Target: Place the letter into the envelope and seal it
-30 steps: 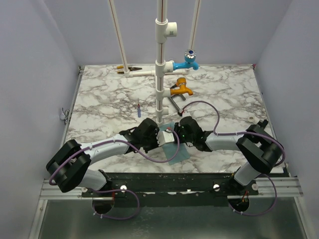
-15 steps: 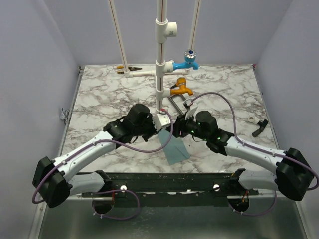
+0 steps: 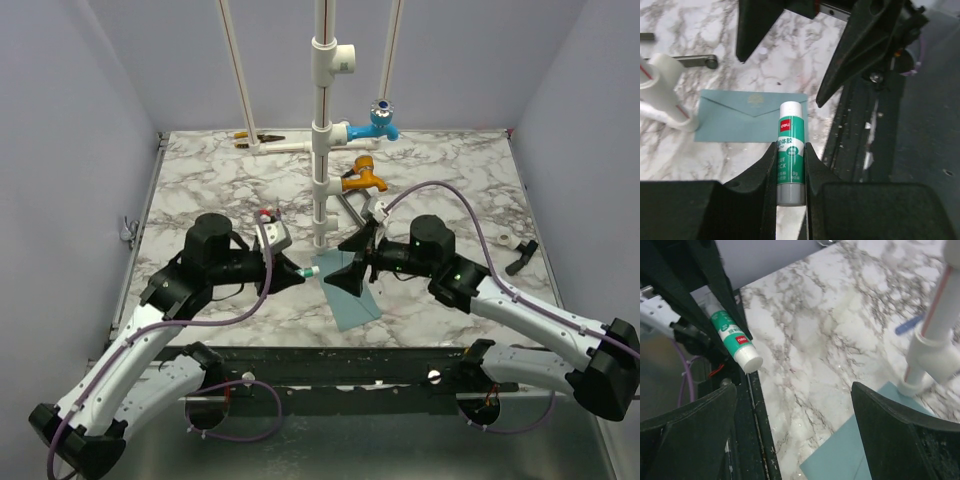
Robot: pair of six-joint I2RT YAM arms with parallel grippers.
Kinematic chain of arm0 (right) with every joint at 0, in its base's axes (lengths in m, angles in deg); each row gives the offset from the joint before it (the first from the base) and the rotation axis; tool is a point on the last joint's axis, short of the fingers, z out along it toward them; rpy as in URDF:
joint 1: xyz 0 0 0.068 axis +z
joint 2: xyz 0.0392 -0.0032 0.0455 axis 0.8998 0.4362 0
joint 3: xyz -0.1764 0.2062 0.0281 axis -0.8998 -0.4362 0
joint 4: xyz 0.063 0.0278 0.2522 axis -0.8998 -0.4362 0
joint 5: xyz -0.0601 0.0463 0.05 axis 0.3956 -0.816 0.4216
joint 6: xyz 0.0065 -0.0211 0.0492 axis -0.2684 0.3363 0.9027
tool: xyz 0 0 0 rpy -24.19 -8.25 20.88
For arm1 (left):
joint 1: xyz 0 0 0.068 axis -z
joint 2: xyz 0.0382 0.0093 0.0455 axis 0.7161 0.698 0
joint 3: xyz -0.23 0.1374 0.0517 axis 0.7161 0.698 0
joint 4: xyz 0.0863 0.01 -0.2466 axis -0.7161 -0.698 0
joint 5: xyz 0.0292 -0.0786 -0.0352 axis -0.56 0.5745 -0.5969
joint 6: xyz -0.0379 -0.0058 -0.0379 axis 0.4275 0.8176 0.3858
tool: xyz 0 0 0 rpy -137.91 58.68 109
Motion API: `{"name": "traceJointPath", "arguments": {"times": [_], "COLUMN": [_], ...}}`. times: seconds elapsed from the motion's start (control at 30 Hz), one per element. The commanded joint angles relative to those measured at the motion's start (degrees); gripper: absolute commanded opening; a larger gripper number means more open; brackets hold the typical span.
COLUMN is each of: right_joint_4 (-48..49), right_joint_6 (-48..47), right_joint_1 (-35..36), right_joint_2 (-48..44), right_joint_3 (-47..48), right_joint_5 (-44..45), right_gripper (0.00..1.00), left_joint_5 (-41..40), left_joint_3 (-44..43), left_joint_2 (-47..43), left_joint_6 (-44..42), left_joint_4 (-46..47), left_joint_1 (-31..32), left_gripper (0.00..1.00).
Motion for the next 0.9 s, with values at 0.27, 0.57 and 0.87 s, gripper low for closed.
{"name": "traceJointPath", "arguments": {"times": [0.27,0.57,0.87], "right_joint_4": [0.00,1.21,-2.56], "right_joint_6": [-14.44,-14.25,-13.44], "right_joint_1": [10.80,12.28,12.28], "right_joint_2": [4.54,5.51,8.87], "right_joint_3": [5.90,6.47,8.51], "right_joint_5": [-12.41,-9.85,-9.32], "right_gripper": [0.94,0.63,0.43], "left_joint_5": [18.59,19.37,19.45], "left_joint_3": [7.04,7.89,8.07], "left_joint_2": [-8.58,-8.77,-8.56], "left_joint_6": [6.08,7.34,7.51], "left_joint_4": [3.33,4.95,4.94], "left_joint_1": [-2.80,-2.81,-2.77], "left_gripper": [0.00,0.00,0.00]}}
